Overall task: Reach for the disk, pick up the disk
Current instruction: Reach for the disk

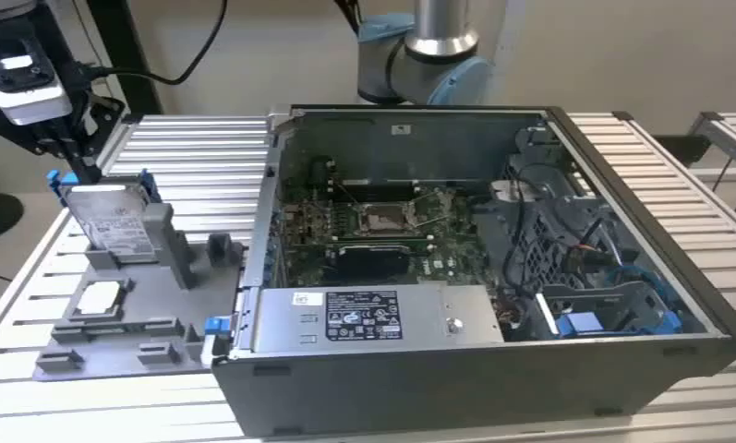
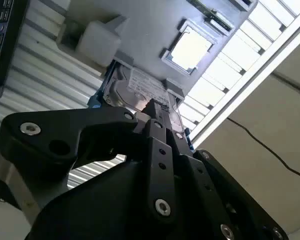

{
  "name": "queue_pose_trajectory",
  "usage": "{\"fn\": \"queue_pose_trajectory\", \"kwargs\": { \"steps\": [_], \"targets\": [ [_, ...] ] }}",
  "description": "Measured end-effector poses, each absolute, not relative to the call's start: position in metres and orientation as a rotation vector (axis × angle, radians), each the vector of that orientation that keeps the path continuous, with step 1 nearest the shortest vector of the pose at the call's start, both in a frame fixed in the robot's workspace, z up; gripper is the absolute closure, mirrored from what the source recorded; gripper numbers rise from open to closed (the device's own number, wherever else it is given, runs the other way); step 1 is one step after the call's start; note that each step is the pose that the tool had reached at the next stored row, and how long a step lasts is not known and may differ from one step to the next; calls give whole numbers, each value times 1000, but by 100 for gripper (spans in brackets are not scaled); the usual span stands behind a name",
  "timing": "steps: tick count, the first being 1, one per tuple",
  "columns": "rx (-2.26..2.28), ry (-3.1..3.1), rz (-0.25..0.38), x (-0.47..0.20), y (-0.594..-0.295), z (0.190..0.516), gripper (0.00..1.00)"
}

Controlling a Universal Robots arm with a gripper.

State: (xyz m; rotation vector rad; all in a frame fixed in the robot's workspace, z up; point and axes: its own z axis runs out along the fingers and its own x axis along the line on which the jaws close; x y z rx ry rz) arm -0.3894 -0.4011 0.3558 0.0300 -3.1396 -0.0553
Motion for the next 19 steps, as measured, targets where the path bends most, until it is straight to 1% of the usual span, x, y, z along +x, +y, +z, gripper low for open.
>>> {"fn": "queue_pose_trajectory", "kwargs": {
  "steps": [15,19],
  "targets": [
    [30,-3140,-51,-389,-401,356,100],
    [30,-3140,-51,-389,-387,356,100]
  ]
}}
